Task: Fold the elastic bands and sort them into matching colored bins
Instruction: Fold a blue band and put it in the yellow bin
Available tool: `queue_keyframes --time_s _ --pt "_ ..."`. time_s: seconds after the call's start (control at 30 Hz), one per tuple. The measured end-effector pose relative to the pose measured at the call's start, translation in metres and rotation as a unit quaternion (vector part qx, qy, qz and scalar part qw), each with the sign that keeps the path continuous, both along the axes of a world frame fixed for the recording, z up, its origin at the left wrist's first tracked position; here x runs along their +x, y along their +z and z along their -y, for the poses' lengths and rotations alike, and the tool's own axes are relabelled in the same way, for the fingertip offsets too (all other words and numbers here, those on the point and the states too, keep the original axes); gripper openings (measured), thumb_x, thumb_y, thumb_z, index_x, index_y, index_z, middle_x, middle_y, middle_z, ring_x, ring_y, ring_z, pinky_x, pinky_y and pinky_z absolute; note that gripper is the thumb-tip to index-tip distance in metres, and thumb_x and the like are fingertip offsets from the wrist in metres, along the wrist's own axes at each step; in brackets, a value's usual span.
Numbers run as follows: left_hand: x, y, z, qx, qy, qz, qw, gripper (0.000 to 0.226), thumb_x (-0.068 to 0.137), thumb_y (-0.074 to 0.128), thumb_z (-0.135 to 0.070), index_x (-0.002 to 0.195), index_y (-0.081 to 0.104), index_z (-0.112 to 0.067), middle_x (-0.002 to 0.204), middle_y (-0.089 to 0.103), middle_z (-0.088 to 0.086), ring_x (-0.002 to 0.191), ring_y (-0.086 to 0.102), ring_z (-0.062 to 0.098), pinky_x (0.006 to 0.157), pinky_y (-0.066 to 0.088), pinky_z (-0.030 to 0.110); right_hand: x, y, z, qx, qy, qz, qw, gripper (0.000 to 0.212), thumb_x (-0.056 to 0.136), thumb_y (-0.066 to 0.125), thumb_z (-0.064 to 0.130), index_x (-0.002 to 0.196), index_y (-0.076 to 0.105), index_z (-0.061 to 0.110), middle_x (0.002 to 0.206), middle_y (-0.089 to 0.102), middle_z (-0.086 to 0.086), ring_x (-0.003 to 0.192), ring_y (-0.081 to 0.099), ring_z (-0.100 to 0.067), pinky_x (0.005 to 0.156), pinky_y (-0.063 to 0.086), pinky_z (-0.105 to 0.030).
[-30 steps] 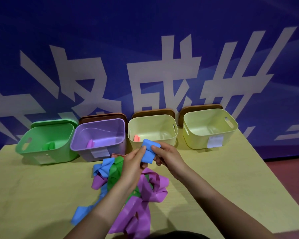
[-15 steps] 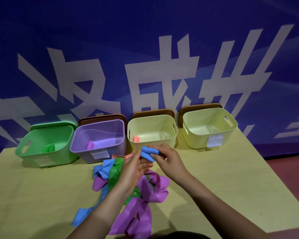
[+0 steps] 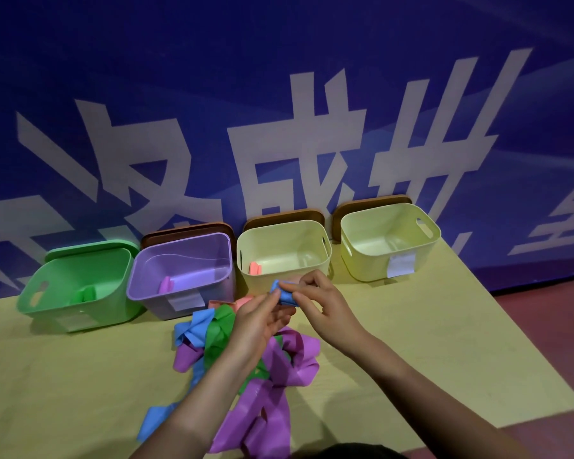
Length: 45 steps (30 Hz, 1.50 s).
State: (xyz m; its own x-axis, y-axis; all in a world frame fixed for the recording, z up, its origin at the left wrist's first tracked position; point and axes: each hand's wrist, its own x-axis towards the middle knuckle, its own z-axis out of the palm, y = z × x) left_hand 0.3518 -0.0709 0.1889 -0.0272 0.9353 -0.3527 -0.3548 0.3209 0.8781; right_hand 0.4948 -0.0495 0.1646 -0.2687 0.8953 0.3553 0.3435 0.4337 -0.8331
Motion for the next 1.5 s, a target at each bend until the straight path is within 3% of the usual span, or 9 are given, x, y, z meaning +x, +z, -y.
queue_keyframes --time_s 0.13,0.27,0.57,0.77,1.0,1.13,1.23,1.33,1.5 --pt "-0.001 -0.001 0.002 0.037 -0.002 -0.028 0.999 0.019 0.098 0.046 -0.006 0.105 0.063 -0.002 0.073 0.066 0.007 0.064 0.061 0.01 0.061 0.052 0.017 -0.011 0.01 0.006 -0.18 -0.068 -0.139 0.972 0.038 0.093 0.06 0.012 0.129 0.055 0.021 0.095 0.058 0.005 0.084 0.056 -0.002 0.078 0.047 -0.02" --pt "-0.005 -0.005 0.007 0.067 -0.004 -0.05 0.996 0.021 0.099 0.045 -0.005 0.1 0.065 -0.012 0.072 0.067 0.0 0.064 0.061 0.007 0.061 0.049 0.017 -0.018 0.011 0.009 -0.205 -0.065 -0.08 0.973 0.018 0.092 0.06 0.024 0.094 0.072 0.011 0.072 0.064 -0.003 0.064 0.057 -0.01 0.068 0.048 -0.034" --pt "-0.04 -0.006 0.03 0.108 0.052 -0.206 0.971 0.026 0.097 0.049 -0.005 0.079 0.063 -0.017 0.06 0.064 -0.008 0.049 0.056 -0.001 0.052 0.045 0.012 -0.063 0.012 0.032 0.02 -0.143 0.181 0.973 0.05 0.088 0.033 0.05 0.069 0.055 0.01 0.064 0.052 -0.009 0.057 0.052 -0.029 0.052 0.032 -0.032" --pt "-0.068 -0.002 0.037 0.138 0.034 -0.258 0.955 0.027 0.095 0.054 -0.009 0.078 0.065 -0.026 0.057 0.062 -0.006 0.053 0.059 0.002 0.057 0.047 0.016 -0.08 0.019 0.039 0.009 -0.138 0.236 0.962 0.069 0.088 0.02 0.057 0.098 0.067 0.009 0.087 0.067 -0.011 0.074 0.061 -0.029 0.06 0.046 -0.038" --pt "-0.07 0.006 0.035 0.161 0.062 -0.203 0.964 0.02 0.096 0.052 -0.007 0.083 0.065 -0.012 0.053 0.057 -0.012 0.053 0.05 -0.001 0.056 0.041 0.013 -0.089 0.03 0.031 -0.079 -0.1 0.174 0.976 0.039 0.102 0.038 0.032 0.107 0.065 0.005 0.097 0.069 -0.016 0.089 0.061 -0.031 0.074 0.044 -0.036" --pt "-0.056 0.003 0.025 0.126 0.067 -0.131 0.981 0.016 0.097 0.049 -0.007 0.094 0.066 -0.006 0.06 0.061 -0.01 0.051 0.046 -0.001 0.053 0.038 0.012 -0.078 0.037 0.019 -0.1 -0.059 0.151 0.982 0.041 0.101 0.036 0.034 0.108 0.066 0.006 0.099 0.069 -0.014 0.09 0.062 -0.027 0.077 0.047 -0.037" --pt "-0.04 -0.004 0.01 0.076 0.02 -0.045 0.996 0.021 0.098 0.044 -0.004 0.092 0.064 -0.009 0.071 0.06 0.008 0.051 0.042 0.005 0.052 0.037 0.015 -0.051 0.036 0.007 -0.084 -0.035 0.207 0.974 0.041 0.101 0.037 0.035 0.105 0.063 0.004 0.099 0.066 -0.013 0.09 0.06 -0.027 0.076 0.044 -0.036" --pt "-0.014 0.003 -0.011 0.014 -0.046 0.02 0.999 0.023 0.098 0.037 -0.001 0.092 0.058 -0.01 0.062 0.066 0.004 0.047 0.048 0.009 0.051 0.04 0.018 -0.013 0.039 -0.007 -0.085 -0.024 0.253 0.963 0.032 0.102 0.04 0.029 0.095 0.058 0.004 0.09 0.058 -0.012 0.081 0.055 -0.027 0.069 0.036 -0.033" --pt "0.036 0.016 -0.045 0.018 -0.141 -0.036 0.989 0.023 0.101 0.035 -0.006 0.098 0.058 -0.01 0.065 0.069 0.007 0.046 0.053 0.009 0.053 0.045 0.018 0.05 0.056 -0.037 -0.12 0.009 0.261 0.958 0.029 0.102 0.04 0.028 0.088 0.054 0.007 0.086 0.054 -0.007 0.077 0.05 -0.021 0.071 0.037 -0.034"
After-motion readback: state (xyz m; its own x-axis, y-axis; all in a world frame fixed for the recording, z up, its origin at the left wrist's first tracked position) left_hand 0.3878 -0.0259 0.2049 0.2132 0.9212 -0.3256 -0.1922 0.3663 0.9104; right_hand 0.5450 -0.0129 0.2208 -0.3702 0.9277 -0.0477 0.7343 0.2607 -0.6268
